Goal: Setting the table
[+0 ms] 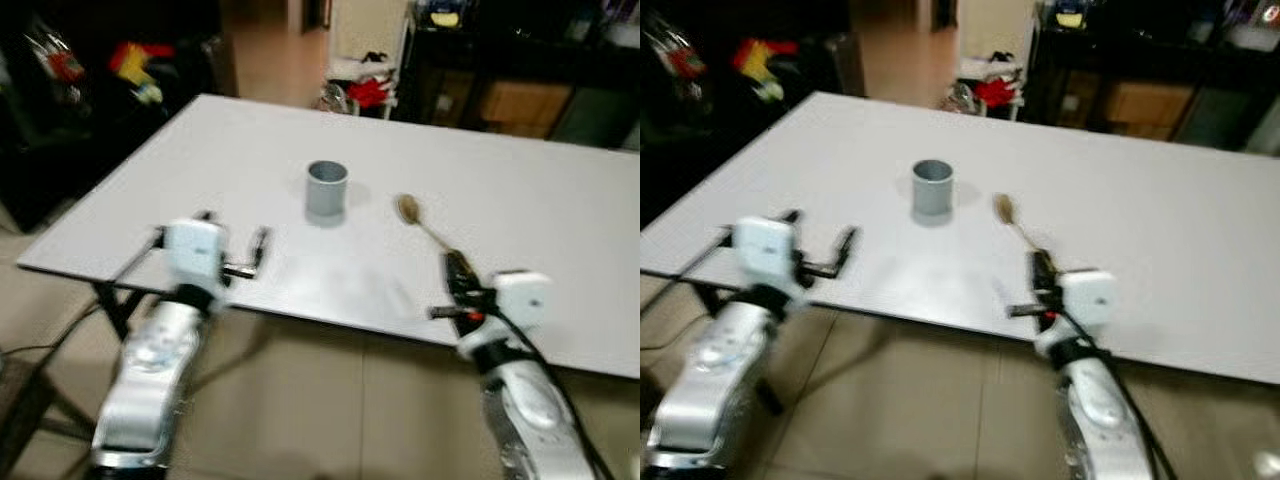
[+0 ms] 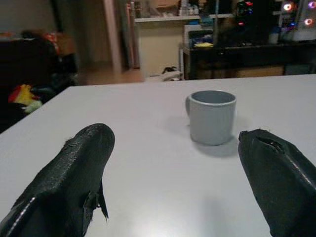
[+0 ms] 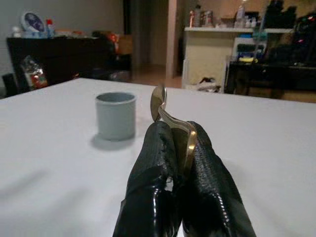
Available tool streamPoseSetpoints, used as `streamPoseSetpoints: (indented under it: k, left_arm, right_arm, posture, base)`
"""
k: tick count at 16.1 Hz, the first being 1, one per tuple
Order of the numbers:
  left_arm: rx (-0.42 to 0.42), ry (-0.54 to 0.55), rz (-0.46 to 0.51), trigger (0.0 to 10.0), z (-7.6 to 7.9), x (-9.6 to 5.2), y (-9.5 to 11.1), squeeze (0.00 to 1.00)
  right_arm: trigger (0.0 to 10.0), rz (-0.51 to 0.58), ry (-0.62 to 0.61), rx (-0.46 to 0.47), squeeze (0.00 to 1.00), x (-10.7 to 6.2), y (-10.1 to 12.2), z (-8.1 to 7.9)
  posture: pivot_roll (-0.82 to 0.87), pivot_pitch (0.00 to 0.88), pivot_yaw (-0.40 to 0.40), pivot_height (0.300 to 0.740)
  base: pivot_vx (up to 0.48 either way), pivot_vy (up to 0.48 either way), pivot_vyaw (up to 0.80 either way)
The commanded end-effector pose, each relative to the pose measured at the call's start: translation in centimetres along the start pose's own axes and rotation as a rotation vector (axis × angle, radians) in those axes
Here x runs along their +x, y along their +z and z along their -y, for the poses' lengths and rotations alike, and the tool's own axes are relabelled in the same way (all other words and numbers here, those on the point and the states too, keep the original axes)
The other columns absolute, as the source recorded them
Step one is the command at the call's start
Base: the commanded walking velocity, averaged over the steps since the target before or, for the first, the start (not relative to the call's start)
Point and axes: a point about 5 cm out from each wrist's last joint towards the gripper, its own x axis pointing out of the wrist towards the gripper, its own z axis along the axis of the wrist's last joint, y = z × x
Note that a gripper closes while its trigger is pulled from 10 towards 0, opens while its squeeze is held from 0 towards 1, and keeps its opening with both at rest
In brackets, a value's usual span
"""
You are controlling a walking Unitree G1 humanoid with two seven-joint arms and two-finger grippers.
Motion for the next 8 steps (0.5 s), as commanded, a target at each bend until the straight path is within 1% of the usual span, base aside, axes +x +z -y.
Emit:
streamPoseSetpoints:
  k: [1, 8]
  left_arm:
    - [-0.014, -0.052, 0.015, 10.0, 1.14, 0.37, 0.39, 0.0]
    - [-0.011, -0.074, 0.009, 10.0, 1.3, 0.33, 0.3, 0.0]
  right_arm:
    - [10.0, 0.0, -0.038, -0.018, 0.0, -0.31, 0.14, 1.04]
    - [10.0, -0.008, -0.055, -0.016, 0.0, -0.71, -0.09, 1.1]
  posture:
    - [0.01, 0.0, -0.01, 0.74]
    - [0.01, 0.0, -0.004, 0.74]
  base:
    - [0.319, 0.0, 0.0]
    - [0.312, 0.0, 0.0]
